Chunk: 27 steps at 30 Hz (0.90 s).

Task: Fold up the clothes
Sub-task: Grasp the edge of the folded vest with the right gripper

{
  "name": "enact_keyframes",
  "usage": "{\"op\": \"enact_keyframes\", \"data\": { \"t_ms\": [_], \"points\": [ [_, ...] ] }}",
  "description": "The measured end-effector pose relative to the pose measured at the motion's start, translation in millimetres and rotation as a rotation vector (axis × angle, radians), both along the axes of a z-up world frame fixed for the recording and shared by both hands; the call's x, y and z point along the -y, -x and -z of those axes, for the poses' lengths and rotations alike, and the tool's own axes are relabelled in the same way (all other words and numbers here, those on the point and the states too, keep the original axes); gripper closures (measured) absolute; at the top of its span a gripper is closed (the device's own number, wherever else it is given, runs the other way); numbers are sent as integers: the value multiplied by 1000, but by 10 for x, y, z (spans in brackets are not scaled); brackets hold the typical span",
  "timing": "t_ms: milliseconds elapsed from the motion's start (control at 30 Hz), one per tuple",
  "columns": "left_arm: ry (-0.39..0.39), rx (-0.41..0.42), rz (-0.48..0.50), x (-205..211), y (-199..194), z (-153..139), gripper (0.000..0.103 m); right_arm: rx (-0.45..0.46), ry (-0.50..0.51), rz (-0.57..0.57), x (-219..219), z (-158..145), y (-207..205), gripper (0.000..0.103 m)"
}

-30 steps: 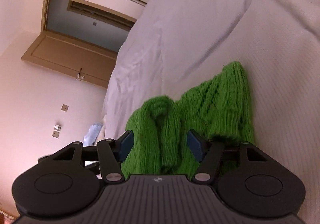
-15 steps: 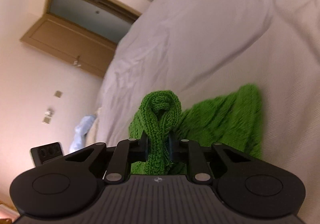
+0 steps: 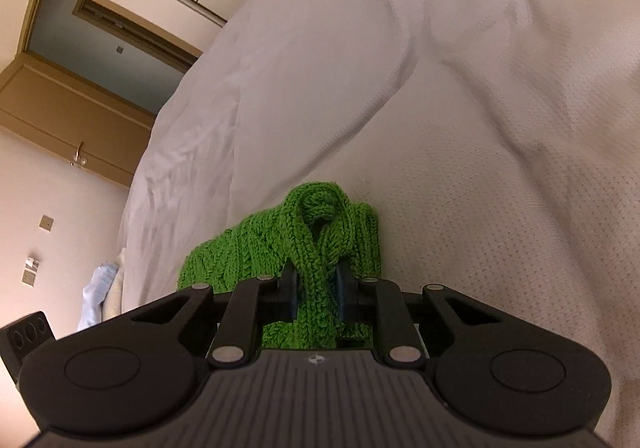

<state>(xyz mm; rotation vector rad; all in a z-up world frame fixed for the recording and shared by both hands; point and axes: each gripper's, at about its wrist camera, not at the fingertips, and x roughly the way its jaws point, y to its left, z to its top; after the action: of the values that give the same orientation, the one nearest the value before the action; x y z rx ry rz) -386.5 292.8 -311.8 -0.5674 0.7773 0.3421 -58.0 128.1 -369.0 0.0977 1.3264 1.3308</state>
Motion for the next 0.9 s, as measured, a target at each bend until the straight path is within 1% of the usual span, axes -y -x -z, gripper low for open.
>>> {"op": "enact_keyframes", "data": {
  "t_ms": [267, 667, 900],
  "points": [
    [-15, -17, -9, 46, -70, -9, 74, 96, 10, -20, -124, -79, 115, 84],
    [-47, -45, -22, 86, -135, -37, 74, 91, -3, -45, -105, -46, 76, 83],
    [-45, -43, -23, 72, -132, -42, 74, 86, -3, -46, -116, -39, 62, 83]
  ]
}}
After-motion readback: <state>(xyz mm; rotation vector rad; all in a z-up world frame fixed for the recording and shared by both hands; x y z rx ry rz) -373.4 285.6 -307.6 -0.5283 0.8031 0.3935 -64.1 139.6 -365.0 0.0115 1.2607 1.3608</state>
